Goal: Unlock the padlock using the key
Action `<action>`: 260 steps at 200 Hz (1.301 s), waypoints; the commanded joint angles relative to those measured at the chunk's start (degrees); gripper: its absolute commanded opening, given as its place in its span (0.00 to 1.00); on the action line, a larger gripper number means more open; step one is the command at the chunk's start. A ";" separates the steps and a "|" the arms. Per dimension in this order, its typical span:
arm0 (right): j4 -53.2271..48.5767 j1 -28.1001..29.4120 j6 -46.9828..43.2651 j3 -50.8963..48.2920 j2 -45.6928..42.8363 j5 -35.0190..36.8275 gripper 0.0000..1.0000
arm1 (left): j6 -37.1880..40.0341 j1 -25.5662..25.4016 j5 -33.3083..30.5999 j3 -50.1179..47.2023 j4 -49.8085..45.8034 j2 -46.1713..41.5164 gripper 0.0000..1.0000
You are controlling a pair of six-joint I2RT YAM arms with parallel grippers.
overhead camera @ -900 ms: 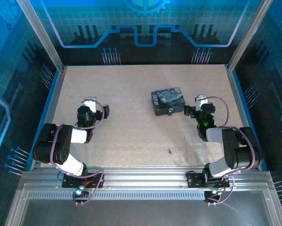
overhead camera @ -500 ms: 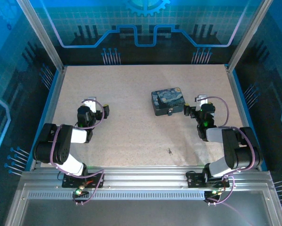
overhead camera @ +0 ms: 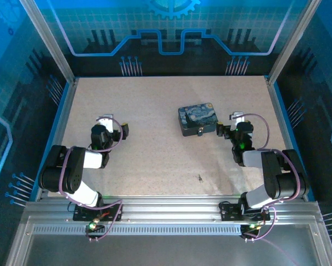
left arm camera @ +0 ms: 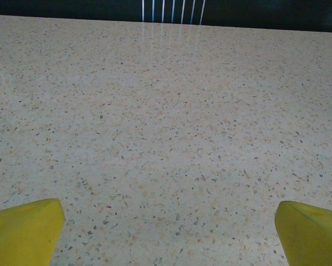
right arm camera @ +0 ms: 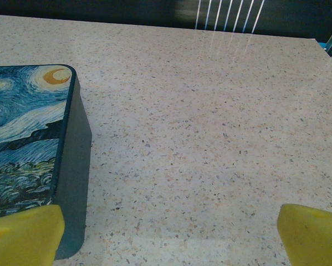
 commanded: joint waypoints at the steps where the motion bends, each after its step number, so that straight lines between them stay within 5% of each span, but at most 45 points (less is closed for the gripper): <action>1: 1.56 0.69 0.63 -0.37 0.31 0.86 1.00 | 0.27 0.47 0.67 0.87 -0.23 -0.64 0.99; 75: 1.89 0.13 0.66 -0.70 -0.01 -1.01 1.00 | -0.09 0.51 -0.30 -1.23 3.64 -0.73 0.99; 107: -5.82 -0.42 1.67 0.40 -6.34 -0.08 1.00 | -0.64 0.56 -2.44 -5.85 8.42 -5.53 0.99; 147: -20.20 -0.43 5.24 3.47 -15.27 -1.76 1.00 | -1.99 0.20 -3.30 -3.17 -7.33 -19.38 0.99; 176: -38.95 1.27 11.99 9.37 -21.01 -3.77 1.00 | -17.53 0.20 -2.47 4.76 -28.83 -28.48 0.99; 202: -55.65 3.89 18.82 15.58 -24.06 -9.22 1.00 | -29.63 -0.28 8.17 10.06 -38.63 -29.42 0.99; 260: -77.60 20.16 26.86 18.23 -25.91 -9.35 0.88 | -38.99 -14.57 8.22 9.72 -44.00 -31.89 0.99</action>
